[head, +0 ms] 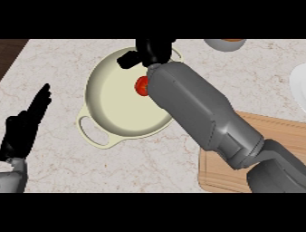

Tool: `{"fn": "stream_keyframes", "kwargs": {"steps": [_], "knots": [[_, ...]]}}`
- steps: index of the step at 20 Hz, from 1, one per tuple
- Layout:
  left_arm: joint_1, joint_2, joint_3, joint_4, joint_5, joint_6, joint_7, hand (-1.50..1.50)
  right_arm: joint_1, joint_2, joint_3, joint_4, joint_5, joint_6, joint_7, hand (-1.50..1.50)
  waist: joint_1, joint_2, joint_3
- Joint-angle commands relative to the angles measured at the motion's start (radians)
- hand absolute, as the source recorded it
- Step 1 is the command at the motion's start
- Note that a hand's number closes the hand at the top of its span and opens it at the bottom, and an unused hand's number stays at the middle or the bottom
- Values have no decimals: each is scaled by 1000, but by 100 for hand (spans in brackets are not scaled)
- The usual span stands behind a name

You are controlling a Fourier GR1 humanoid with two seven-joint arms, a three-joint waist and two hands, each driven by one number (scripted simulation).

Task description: Pick the tomato from the cutting board and place it in the pot

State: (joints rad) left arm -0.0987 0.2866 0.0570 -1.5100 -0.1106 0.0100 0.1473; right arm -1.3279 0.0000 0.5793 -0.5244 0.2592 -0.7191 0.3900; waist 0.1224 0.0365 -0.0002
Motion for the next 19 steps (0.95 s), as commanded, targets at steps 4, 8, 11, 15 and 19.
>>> {"fn": "stream_keyframes", "kwargs": {"steps": [4,8,11,15,19], "knots": [[17,-1,9,-9,1,4,13,0,1,0,-146,-101,-169,-157,-180,-150,-19,-9,1],[27,-2,28,11,-2,15,-8,0,94,0,-127,-162,-309,-119,-270,-150,-44,-18,0],[80,-2,21,-30,0,2,8,0,141,0,-114,-192,-382,-95,-332,-150,-57,-25,0],[81,-30,24,-4,-28,41,-25,0,227,0,-111,-278,-417,-54,-385,-150,-98,-34,0],[114,9,72,-65,8,9,36,0,403,-23,-139,-408,-375,-9,-441,-150,-129,-42,1]]}}
